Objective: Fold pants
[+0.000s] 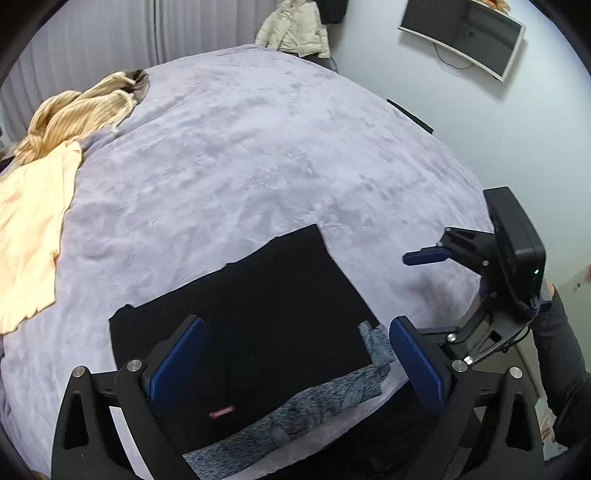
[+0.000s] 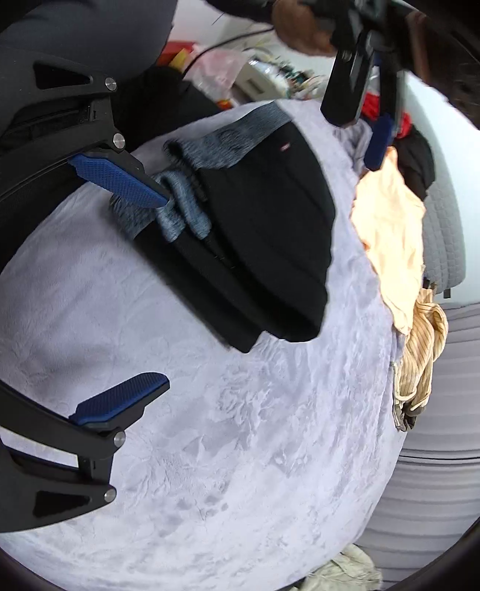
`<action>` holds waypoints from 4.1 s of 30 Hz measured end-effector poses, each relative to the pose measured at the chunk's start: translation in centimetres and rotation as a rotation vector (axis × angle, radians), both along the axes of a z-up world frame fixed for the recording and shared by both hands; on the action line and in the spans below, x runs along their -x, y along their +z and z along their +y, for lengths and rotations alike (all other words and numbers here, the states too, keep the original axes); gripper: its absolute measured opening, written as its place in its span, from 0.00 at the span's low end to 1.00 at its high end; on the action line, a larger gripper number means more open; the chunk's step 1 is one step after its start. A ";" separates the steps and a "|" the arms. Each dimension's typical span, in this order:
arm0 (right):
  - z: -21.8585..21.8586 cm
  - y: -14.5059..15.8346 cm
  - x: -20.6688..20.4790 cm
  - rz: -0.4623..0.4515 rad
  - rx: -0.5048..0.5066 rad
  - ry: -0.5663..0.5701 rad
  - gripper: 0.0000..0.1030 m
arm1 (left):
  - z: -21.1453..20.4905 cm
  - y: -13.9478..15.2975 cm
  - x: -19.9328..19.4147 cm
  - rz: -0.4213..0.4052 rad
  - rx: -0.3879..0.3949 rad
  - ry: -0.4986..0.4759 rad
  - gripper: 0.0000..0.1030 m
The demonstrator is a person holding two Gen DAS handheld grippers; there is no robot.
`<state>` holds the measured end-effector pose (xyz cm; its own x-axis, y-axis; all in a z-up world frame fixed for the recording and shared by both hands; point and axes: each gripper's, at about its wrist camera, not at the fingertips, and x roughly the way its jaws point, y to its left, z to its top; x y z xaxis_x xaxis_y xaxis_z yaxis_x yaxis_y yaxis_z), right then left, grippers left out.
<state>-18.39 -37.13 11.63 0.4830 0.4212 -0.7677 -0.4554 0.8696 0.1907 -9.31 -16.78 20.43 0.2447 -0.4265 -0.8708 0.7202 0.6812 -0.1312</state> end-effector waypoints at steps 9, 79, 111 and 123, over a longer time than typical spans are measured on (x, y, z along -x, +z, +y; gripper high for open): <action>3.2 -2.4 -5.6 0.115 -0.196 -0.082 0.89 | 9.3 -8.6 -6.7 0.001 -0.193 0.428 0.97; 6.4 0.6 -6.0 -0.039 0.142 -0.593 0.90 | 14.0 -9.8 -5.2 -0.048 -0.111 0.547 1.00; 14.5 -2.5 2.1 -0.065 0.193 -0.108 0.96 | 8.8 -14.6 0.0 0.045 -0.194 0.357 1.00; 14.3 0.6 1.2 -0.210 0.301 0.085 0.99 | 8.8 -14.8 0.6 0.017 -0.212 0.345 1.00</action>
<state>-19.60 -22.82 12.21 0.6159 0.2370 -0.7513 -0.5303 0.8300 -0.1730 -9.95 -8.00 5.63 0.3265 -0.1320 -0.9359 0.4434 0.8959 0.0283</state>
